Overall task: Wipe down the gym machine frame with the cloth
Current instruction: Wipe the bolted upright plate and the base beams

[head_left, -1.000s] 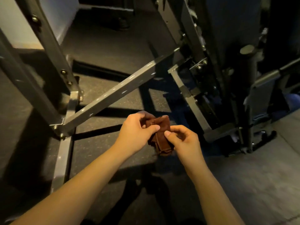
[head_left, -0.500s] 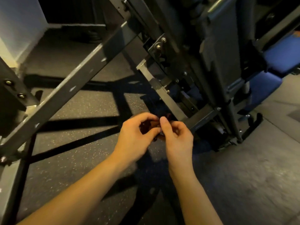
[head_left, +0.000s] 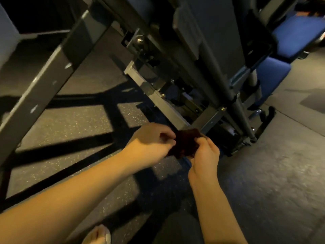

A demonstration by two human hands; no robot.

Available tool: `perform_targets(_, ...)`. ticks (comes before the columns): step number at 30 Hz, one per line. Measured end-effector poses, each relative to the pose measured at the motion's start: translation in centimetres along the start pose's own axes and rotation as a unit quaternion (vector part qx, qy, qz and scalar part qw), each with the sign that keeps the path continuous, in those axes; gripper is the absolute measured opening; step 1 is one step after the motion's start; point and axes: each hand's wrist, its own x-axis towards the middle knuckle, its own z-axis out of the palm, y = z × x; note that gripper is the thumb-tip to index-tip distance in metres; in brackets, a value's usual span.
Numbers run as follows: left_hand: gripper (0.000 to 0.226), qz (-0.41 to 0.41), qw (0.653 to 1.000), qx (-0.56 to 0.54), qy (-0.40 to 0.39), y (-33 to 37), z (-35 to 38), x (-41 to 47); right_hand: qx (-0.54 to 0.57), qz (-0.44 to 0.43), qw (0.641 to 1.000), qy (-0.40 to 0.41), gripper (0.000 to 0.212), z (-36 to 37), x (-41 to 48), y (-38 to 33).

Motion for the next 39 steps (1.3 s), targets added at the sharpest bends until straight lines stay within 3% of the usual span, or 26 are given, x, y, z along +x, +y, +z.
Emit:
perform_targets(3, 0.016, 0.011, 1.000, 0.012, 0.012, -0.5, 2.4, 2.6, 0.035, 0.093, 0.993, 0.058, 0.017, -1.8, 2.2, 0.9)
perform_targets(5, 0.024, 0.057, 0.997, 0.048, -0.006, -0.3, 3.9, 4.1, 0.046, 0.105, 0.990, 0.087, 0.024, -2.9, 3.7, 0.6)
perform_targets(10, 0.071, 0.141, 0.976, 0.166, -0.011, -0.2, 7.1, 7.4, -0.039, -0.076, 0.992, 0.093, 0.031, -4.4, 6.7, -0.3)
perform_targets(14, 0.097, 0.168, 0.962, 0.213, -0.030, -0.6, 7.8, 9.0, -0.109, -0.124, 0.986, 0.026, 0.033, -3.7, 8.0, 0.7)
perform_targets(19, 0.090, 0.163, 0.965, 0.198, -0.049, -1.2, 7.7, 8.9, -0.096, -0.103, 0.989, 0.040, 0.023, -3.2, 6.9, 3.6)
perform_targets(25, 0.081, 0.170, 0.970, 0.168, -0.031, -1.9, 8.3, 9.2, -0.062, -0.184, 0.979, 0.060, 0.020, -2.4, 8.1, 1.5)
perform_targets(30, 0.087, 0.170, 0.967, 0.185, -0.030, -2.1, 8.7, 9.0, -0.089, -0.100, 0.988, 0.072, 0.023, -3.1, 6.7, 5.8)
perform_targets(35, 0.084, 0.180, 0.970, 0.160, -0.041, -2.5, 8.6, 9.4, -0.080, -0.181, 0.977, 0.080, 0.022, -2.4, 8.6, 4.2)
perform_targets(39, 0.084, 0.179, 0.966, 0.182, -0.037, -2.2, 8.5, 9.0, -0.105, -0.103, 0.987, 0.067, 0.023, -3.4, 8.7, 6.5)
